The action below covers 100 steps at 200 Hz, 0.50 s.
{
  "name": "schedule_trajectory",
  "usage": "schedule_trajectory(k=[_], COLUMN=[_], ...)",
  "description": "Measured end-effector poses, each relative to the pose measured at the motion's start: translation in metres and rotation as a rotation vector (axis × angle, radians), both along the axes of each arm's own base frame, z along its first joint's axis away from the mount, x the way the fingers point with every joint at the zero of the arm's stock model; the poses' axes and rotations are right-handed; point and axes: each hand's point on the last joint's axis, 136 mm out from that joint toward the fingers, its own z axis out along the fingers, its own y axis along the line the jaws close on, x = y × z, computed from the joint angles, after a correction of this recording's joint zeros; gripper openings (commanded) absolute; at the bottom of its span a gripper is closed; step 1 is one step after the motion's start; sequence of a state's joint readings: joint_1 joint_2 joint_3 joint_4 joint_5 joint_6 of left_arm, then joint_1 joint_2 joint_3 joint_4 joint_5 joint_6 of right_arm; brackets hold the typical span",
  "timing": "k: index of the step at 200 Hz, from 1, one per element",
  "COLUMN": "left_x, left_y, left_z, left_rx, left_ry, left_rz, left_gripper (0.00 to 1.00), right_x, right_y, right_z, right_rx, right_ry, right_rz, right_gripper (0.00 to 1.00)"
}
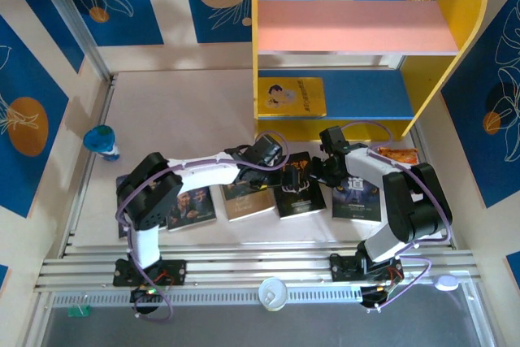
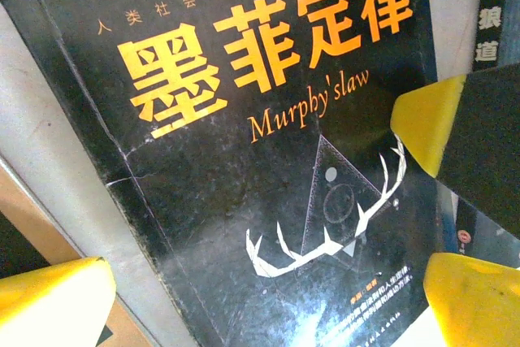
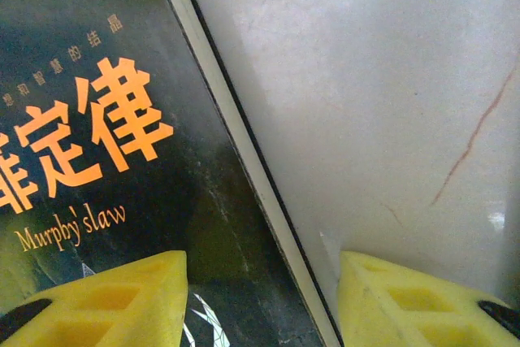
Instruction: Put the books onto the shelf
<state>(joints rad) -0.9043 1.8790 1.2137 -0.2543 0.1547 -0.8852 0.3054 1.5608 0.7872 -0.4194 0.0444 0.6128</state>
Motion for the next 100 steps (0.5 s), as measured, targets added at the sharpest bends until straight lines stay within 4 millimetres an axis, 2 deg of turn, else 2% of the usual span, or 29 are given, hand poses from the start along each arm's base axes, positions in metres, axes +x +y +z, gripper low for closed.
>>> schedule_trajectory(k=[57,100], left_x=[-0.001,-0.006], left_y=[0.007,0.027], left_z=[-0.004,-0.008], left_rx=[0.051,0.14], left_ry=[-0.027,-0.038], left_rz=[-0.004,-0.018], left_gripper=[1.0,1.0], right_x=[0.0,0.0], right_y=[0.001,0.001], right_z=[0.0,0.001], right_rx=[0.005,0.006], right_ry=[-0.005,-0.007], right_rz=[0.001,0.001], right_gripper=[0.49,0.49])
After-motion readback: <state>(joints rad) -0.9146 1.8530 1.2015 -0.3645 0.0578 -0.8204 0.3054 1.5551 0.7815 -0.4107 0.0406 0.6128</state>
